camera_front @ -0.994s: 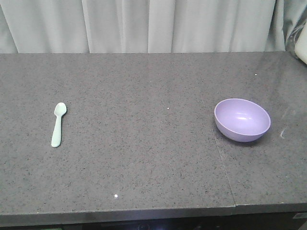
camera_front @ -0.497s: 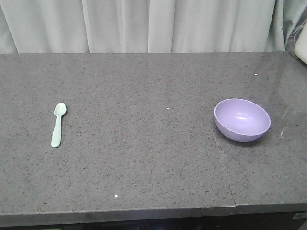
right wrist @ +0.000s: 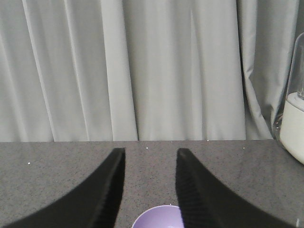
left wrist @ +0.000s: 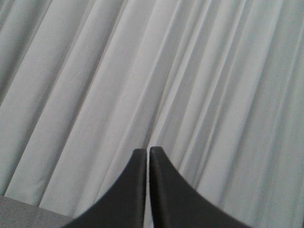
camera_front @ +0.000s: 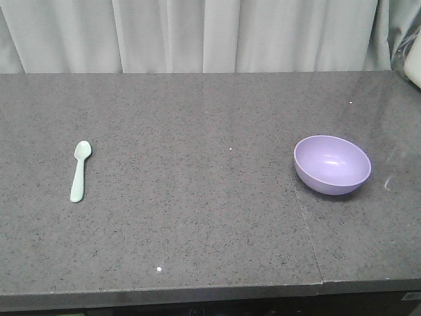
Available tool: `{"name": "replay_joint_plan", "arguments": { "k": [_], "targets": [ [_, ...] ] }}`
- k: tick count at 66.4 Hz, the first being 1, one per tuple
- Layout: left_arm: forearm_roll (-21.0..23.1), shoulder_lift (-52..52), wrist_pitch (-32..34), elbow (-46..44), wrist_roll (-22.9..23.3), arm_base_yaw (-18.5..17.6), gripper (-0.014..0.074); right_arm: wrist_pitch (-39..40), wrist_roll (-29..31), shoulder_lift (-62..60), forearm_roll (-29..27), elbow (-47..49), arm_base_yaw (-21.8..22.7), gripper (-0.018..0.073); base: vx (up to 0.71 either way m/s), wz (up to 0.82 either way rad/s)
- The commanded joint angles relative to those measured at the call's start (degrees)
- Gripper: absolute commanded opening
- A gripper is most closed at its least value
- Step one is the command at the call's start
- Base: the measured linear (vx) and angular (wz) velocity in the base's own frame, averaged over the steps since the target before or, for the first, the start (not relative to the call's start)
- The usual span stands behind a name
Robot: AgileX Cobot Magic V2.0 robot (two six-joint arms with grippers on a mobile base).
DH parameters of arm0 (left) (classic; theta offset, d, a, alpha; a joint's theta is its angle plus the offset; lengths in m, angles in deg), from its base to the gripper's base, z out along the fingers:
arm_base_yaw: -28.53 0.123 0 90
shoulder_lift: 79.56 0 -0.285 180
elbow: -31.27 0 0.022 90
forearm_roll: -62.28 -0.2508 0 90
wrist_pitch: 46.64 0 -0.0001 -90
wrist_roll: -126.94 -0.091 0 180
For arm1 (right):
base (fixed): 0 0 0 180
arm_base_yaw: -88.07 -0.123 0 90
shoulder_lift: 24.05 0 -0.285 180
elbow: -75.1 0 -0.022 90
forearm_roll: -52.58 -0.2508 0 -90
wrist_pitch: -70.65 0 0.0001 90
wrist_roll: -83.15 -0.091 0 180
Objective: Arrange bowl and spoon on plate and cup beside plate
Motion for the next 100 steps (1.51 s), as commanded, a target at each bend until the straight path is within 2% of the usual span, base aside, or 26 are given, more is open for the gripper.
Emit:
{"name": "replay_joint_plan", "arguments": {
  "k": [1, 10, 21, 24, 31, 34, 39, 58, 62, 72, 79, 85, 100],
  "targets": [
    [2.7, -3.5, 2.5, -2.0, -3.8, -0.2, 0.0035, 6.3, 1.6, 1.4, -1.7, 1.9, 0.3, 0.0431, 0.00, 0.00],
    [10.3, -7.2, 1.1, -2.3, -11.8, -0.2, 0.0114, 7.0, 1.6, 1.5, -1.7, 1.9, 0.3, 0.0514, 0.00, 0.00],
    [21.2, -12.6, -3.6, -2.3, -23.8, -0.2, 0.0252, 6.3, 1.6, 1.6, -0.5, 1.9, 0.3, 0.0515, 0.00, 0.00],
    [25.3, -14.7, -5.0, -2.3, -26.9, -0.2, 0.0291, 6.3, 1.6, 1.6, -0.5, 1.9, 0.3, 0.0515, 0.00, 0.00],
    [31.9, -20.3, -10.6, -4.9, -33.2, -0.2, 0.0336, 6.3, 1.6, 1.6, -0.5, 1.9, 0.3, 0.0515, 0.00, 0.00],
    [33.4, -22.6, -12.7, -7.0, -35.9, -0.2, 0.0343, 6.3, 1.6, 1.6, -0.5, 1.9, 0.3, 0.0515, 0.00, 0.00],
    [33.9, -27.1, -15.2, -11.4, -39.6, -0.2, 0.0343, 6.3, 1.6, 1.6, -0.4, 1.9, 0.3, 0.0515, 0.00, 0.00],
    [32.7, -45.5, -28.0, -33.3, -47.2, -0.2, 0.0343, 6.1, 1.6, 1.6, -0.2, 1.9, 0.3, 0.0515, 0.00, 0.00],
    [33.1, -48.9, -28.4, -35.3, -47.2, -0.2, 0.0343, 6.1, 1.6, 1.6, -0.2, 1.9, 0.3, 0.0515, 0.00, 0.00],
    [35.6, -54.0, -23.9, -36.1, -45.8, -0.2, 0.0342, 5.8, 1.6, 1.6, -0.2, 1.9, 0.3, 0.0515, 0.00, 0.00],
    [35.9, -57.6, -22.6, -36.8, -47.8, -0.2, 0.0342, 5.3, 1.6, 1.6, -0.2, 1.9, 0.3, 0.0515, 0.00, 0.00],
    [36.1, -61.8, -24.5, -39.3, -49.2, -0.2, 0.0342, 5.3, 1.6, 1.6, -0.2, 1.9, 0.3, 0.0515, 0.00, 0.00],
    [36.2, -73.3, -31.3, -48.2, -49.1, -0.2, 0.0342, 5.2, 1.6, 1.6, -0.3, 1.9, 0.3, 0.0510, 0.00, 0.00]
  ]
}}
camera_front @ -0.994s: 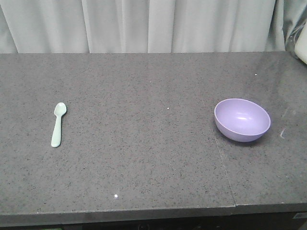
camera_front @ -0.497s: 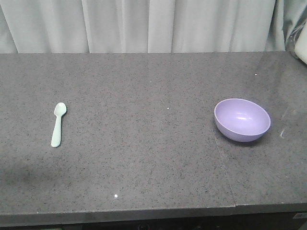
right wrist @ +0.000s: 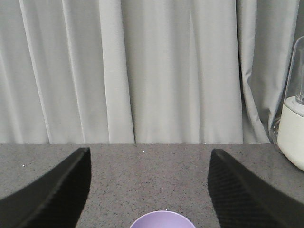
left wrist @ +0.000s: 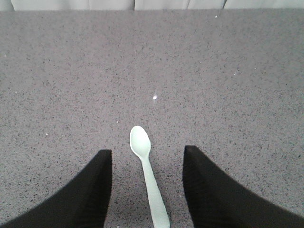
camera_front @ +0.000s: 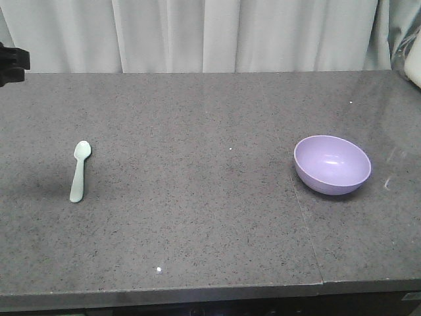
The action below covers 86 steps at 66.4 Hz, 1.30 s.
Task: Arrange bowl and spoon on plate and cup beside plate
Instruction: 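Lower the open left gripper down around the green spoon handle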
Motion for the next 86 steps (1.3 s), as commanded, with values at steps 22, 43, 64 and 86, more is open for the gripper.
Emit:
{"name": "replay_joint_plan", "arguments": {
  "k": [22, 43, 64, 86],
  "targets": [
    [2.5, -15.0, -2.8, -6.8, 0.6, -0.2, 0.0342, 2.1, 0.5, 0.6, -0.1, 1.8, 0.3, 0.0510, 0.00, 0.00],
    [2.4, -20.5, -3.4, -6.8, 0.6, -0.6, 0.0342, 1.9, 0.5, 0.6, -0.1, 1.8, 0.3, 0.0510, 0.00, 0.00],
    [1.5, -23.3, -3.6, -6.8, 0.9, -2.9, 0.0342, 1.9, 0.5, 0.6, -0.3, 1.8, 0.3, 0.0510, 0.00, 0.00],
    [-2.0, -24.9, -4.9, -6.8, 3.7, -2.9, 0.0342, 1.5, 0.5, 0.6, -0.3, 1.8, 0.3, 0.0510, 0.00, 0.00]
  ]
}}
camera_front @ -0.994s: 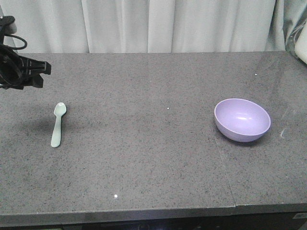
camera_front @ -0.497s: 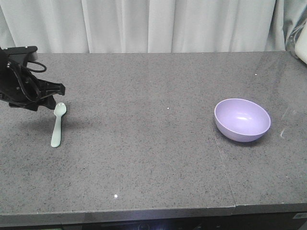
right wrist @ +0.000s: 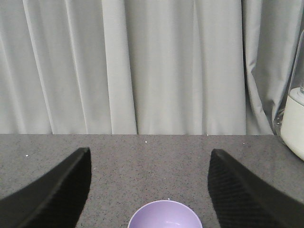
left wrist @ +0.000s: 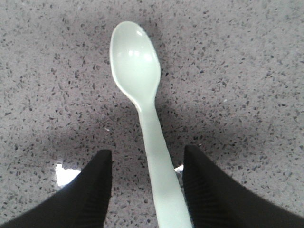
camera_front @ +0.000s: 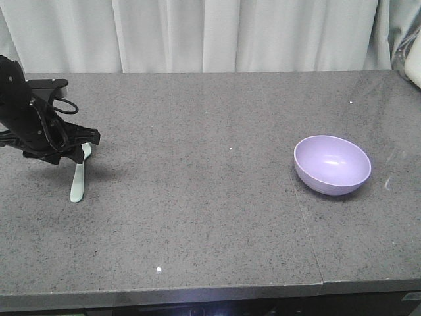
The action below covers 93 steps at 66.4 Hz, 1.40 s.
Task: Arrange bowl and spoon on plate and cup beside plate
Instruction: 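Lower the open left gripper down around the green spoon handle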
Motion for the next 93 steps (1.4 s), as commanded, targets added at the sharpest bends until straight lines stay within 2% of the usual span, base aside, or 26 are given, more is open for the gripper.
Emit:
{"name": "replay_joint_plan", "arguments": {
  "k": [1, 36, 66, 93],
  "targets": [
    [0.1, 2.5, 1.4, -1.9, 0.8, -0.2, 0.0342, 3.6, 0.5, 0.6, -0.4, 1.8, 0.3, 0.0510, 0.00, 0.00],
    [1.6, 0.8, 1.9, -1.9, 1.1, -0.2, 0.0344, 3.6, 0.5, 0.6, -0.4, 1.8, 0.3, 0.0510, 0.00, 0.00],
    [1.6, 0.8, 2.5, -1.9, 0.1, -0.2, 0.0398, 3.6, 0.5, 0.6, -0.4, 1.8, 0.3, 0.0510, 0.00, 0.00],
    [3.1, -4.0, 0.7, -1.9, 0.3, -0.2, 0.0398, 3.6, 0.4, 0.6, -0.4, 1.8, 0.3, 0.0510, 0.00, 0.00]
  ]
}}
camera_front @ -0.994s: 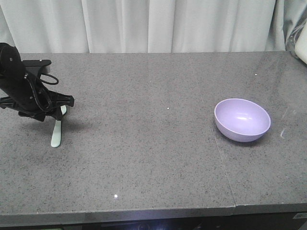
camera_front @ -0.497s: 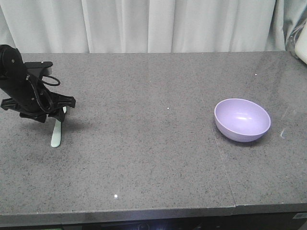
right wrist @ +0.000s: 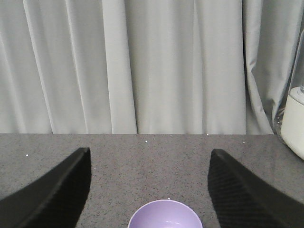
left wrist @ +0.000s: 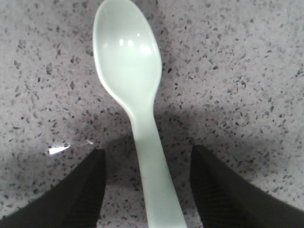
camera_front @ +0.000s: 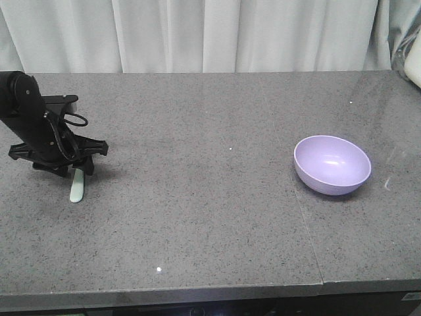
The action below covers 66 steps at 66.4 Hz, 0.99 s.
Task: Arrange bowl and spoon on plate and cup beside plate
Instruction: 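Close the left gripper on the spoon handle and lift it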
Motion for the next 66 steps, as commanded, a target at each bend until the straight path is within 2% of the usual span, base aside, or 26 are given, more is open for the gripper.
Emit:
{"name": "replay_joint_plan", "arguments": {
  "k": [1, 21, 33, 49, 59, 66],
  "targets": [
    [1.3, 1.1, 0.1, -1.4, 0.3, -0.2, 0.0398, 3.7, 0.4, 0.6, -0.4, 1.8, 0.3, 0.0510, 0.00, 0.00],
    [0.8, -3.5, -6.9, -1.4, 0.2, -0.2, 0.0398, 3.9, 0.3, 0.6, -0.4, 1.8, 0.3, 0.0510, 0.00, 0.00],
    [0.6, -5.3, -8.4, -1.4, 0.2, -0.2, 0.0398, 3.9, 0.3, 0.6, -0.4, 1.8, 0.3, 0.0510, 0.00, 0.00],
    [-4.7, -7.9, -13.2, -1.4, 0.4, -2.2, 0.0393, 4.1, 0.3, 0.6, -0.4, 1.8, 0.3, 0.0510, 0.00, 0.00],
    [-5.4, -8.8, -13.8, -1.4, 0.4, -3.5, 0.0346, 4.1, 0.3, 0.6, -0.4, 1.8, 0.3, 0.0510, 0.00, 0.00],
    [-6.3, -9.0, -14.4, -1.4, 0.4, -3.6, 0.0261, 4.1, 0.3, 0.6, -0.4, 1.8, 0.3, 0.0510, 0.00, 0.00]
  ]
}}
